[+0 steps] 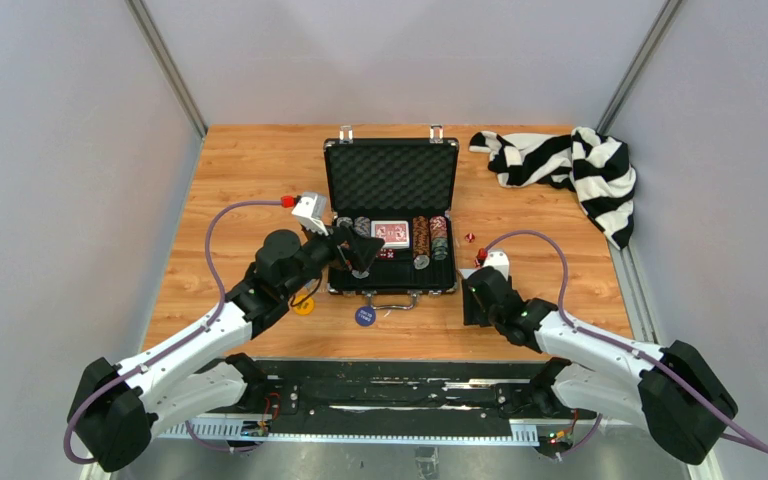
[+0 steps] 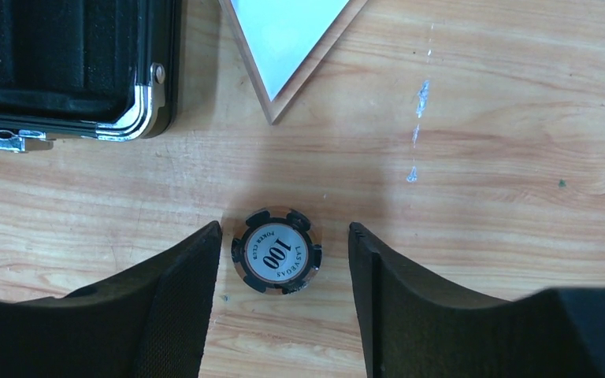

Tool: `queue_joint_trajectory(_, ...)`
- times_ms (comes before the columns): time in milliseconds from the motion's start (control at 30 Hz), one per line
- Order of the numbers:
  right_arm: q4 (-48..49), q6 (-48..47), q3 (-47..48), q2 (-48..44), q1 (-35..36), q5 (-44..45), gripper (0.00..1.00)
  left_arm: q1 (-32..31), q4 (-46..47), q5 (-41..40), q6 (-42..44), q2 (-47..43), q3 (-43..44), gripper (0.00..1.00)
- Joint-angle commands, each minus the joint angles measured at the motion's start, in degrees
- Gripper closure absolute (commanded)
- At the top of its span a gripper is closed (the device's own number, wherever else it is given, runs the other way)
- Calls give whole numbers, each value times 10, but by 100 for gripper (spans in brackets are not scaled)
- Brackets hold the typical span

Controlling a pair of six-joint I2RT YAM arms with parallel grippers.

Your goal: Pack up texas hold em set

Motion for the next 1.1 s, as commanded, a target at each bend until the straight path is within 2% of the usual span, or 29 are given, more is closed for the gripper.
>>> queue_joint_trajectory(0,-51,23,5,-23,-4,-8,41,7,1,3,6,-1,-3,0)
queue_joint_trajectory(133,-65,27,0,-50,-1,-11,40,8,6,8,5,5,-4,0)
queue_joint_trajectory(300,-76,28,-4,-52,0,-10,45,8,12,15,3,13,-5,0)
queue_joint_trajectory(533,-67,22,5,-22,0,-20,41,11,11,19,6,18,-7,0)
queue_joint_trajectory(767,-71,18,9,-11,1,-28,49,15,19,30,-1,21,-12,0)
queue_joint_trajectory(1067,-75,16,13,-21,6,-27,67,19,18,51,-5,38,-8,0)
